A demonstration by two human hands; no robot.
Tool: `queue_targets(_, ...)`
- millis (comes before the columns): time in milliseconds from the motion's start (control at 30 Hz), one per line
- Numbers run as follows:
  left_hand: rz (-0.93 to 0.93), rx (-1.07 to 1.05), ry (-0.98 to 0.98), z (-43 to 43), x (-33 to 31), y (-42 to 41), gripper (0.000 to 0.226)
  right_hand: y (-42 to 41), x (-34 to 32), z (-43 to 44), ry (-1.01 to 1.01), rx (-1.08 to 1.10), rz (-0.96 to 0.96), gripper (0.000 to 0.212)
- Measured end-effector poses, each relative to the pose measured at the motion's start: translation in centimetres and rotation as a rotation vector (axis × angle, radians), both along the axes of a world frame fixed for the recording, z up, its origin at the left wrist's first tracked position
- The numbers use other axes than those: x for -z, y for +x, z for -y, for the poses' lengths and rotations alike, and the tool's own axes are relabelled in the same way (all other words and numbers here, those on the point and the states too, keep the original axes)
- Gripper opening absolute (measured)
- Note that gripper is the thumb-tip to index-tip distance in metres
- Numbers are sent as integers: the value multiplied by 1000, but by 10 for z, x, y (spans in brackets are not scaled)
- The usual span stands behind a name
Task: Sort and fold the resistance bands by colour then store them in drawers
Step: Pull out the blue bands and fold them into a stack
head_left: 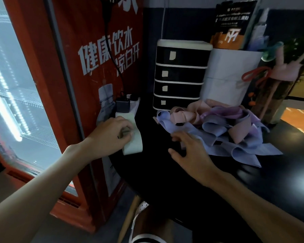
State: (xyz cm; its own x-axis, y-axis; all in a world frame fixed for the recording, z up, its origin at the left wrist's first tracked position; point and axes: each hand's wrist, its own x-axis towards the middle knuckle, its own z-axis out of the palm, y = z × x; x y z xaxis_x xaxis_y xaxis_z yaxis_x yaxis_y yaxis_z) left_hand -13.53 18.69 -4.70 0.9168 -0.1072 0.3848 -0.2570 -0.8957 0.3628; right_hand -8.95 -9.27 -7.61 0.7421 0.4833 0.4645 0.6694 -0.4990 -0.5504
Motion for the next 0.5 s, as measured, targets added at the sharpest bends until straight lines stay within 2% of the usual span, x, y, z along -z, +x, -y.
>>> queue_targets(133,9,-11,42,21,-2,0,33,15,3,58,21,99,19,23)
queue_targets(267,65,13,105,52,0,7,19,26,14,92,-78,164,-25,35)
queue_targets(500,61,61,153,112,-5,20,21,24,23,92,-260,129,35,42)
